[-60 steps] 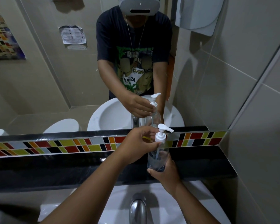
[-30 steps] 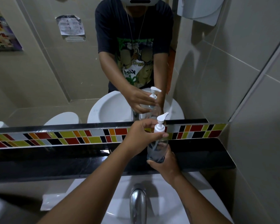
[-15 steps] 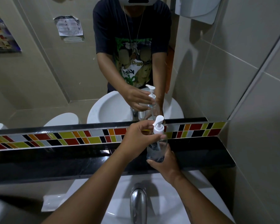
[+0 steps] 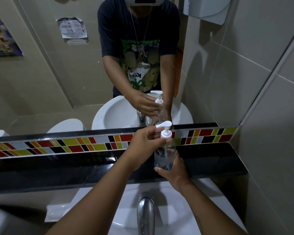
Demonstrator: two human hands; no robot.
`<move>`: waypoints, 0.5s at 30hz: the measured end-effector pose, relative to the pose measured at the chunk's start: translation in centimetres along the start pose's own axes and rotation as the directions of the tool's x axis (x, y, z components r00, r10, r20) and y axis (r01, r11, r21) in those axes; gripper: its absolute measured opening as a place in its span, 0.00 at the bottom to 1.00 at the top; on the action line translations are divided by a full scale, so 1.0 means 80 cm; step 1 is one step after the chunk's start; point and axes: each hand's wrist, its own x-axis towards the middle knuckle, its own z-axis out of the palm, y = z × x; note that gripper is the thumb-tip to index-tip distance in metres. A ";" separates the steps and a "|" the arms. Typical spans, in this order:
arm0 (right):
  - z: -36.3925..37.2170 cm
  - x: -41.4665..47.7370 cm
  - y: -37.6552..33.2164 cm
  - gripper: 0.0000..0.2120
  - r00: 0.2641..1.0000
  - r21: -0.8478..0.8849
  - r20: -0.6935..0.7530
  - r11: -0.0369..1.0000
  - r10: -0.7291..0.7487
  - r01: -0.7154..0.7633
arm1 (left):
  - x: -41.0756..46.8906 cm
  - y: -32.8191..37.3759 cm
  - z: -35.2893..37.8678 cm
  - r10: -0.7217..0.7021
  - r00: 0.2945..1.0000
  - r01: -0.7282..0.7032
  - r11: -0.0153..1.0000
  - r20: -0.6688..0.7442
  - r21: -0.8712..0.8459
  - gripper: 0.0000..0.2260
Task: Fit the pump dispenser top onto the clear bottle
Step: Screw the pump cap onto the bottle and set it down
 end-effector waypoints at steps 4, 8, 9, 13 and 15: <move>0.000 0.000 0.001 0.34 1.000 0.010 0.008 1.000 0.005 -0.005 | -0.005 0.002 0.004 -0.001 0.999 0.001 1.000 0.033 0.015 0.16; 0.001 0.002 -0.001 0.37 1.000 -0.014 0.024 1.000 0.015 -0.015 | -0.005 0.002 0.019 0.019 0.997 -0.019 1.000 -0.071 0.003 0.22; 0.001 0.002 -0.001 0.37 1.000 -0.014 0.018 1.000 0.014 -0.014 | -0.005 0.002 0.023 0.017 0.994 -0.015 1.000 -0.112 0.011 0.22; -0.001 -0.001 -0.001 0.38 1.000 -0.003 0.013 1.000 0.019 -0.019 | -0.005 -0.001 0.028 0.036 0.982 -0.029 0.999 -0.186 0.044 0.18; 0.000 0.000 -0.001 0.41 1.000 -0.003 0.021 1.000 0.022 -0.022 | -0.005 -0.001 0.023 0.044 0.984 -0.039 0.999 -0.171 0.037 0.16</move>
